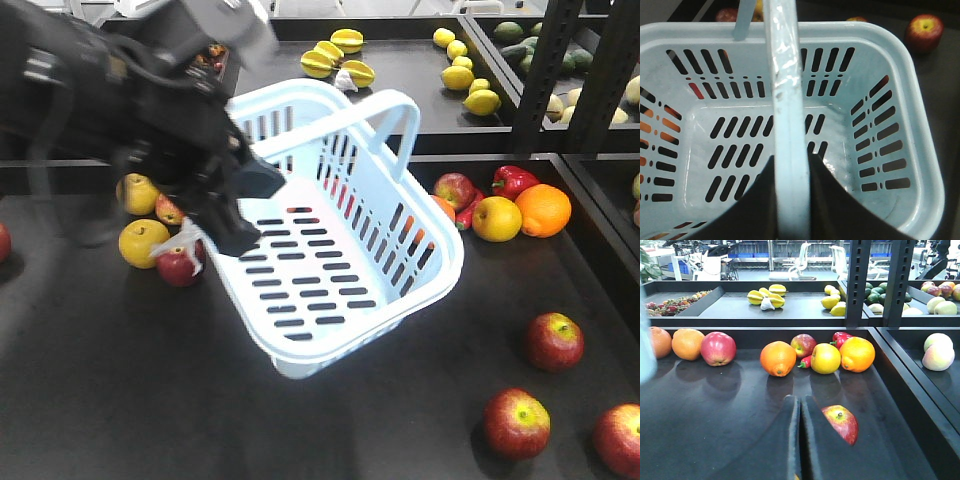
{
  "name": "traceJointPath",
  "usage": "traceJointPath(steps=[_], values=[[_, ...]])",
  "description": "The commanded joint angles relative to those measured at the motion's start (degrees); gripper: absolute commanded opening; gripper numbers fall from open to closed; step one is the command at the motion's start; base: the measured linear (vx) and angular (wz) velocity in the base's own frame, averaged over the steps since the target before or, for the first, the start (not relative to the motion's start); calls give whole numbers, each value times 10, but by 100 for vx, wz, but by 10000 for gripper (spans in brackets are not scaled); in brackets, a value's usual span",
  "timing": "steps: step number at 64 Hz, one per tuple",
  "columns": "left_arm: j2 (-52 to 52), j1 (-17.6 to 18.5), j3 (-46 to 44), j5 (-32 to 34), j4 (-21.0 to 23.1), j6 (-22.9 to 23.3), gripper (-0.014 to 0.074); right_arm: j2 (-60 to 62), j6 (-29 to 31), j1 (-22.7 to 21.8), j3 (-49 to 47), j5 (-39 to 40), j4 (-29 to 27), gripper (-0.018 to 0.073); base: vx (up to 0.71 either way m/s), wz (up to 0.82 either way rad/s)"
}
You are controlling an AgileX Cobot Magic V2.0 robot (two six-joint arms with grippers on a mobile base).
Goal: Pick three apples into basket with both arms
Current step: 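Lower the light-blue basket onto the table with the left gripper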
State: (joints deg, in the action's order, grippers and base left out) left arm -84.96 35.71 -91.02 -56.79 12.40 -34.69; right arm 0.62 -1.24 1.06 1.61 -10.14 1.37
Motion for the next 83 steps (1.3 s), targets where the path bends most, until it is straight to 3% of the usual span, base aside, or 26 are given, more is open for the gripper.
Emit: traceJointPath(steps=[1, 12, 24, 45, 50, 61, 75, 83], values=[[-13, 3, -15, 66, -8, -47, -8, 6, 5, -5, 8, 40, 6, -4, 0, 0], [-79, 1, -15, 75, -9, -133, -8, 6, 5, -5, 8, 40, 6, -4, 0, 0], [-127, -14, -16, 85, 21, -177, -8, 6, 5, -5, 8, 40, 6, -4, 0, 0], [-146, -77, -16, 102, 268, -326, -8, 6, 5, -5, 8, 40, 6, -4, 0, 0], [-153, -94, -16, 86, 303, -348, -8, 6, 5, -5, 8, 40, 6, -4, 0, 0], [-170, -118, -16, 66, 308, -359, -8, 6, 5, -5, 8, 40, 6, -4, 0, 0], [-186, -124, -16, 31, 326, -411, -8, 6, 5, -5, 8, 40, 6, -4, 0, 0], [-195, -124, -16, 33, 327, -417, -8, 6, 5, -5, 8, 40, 6, -4, 0, 0]])
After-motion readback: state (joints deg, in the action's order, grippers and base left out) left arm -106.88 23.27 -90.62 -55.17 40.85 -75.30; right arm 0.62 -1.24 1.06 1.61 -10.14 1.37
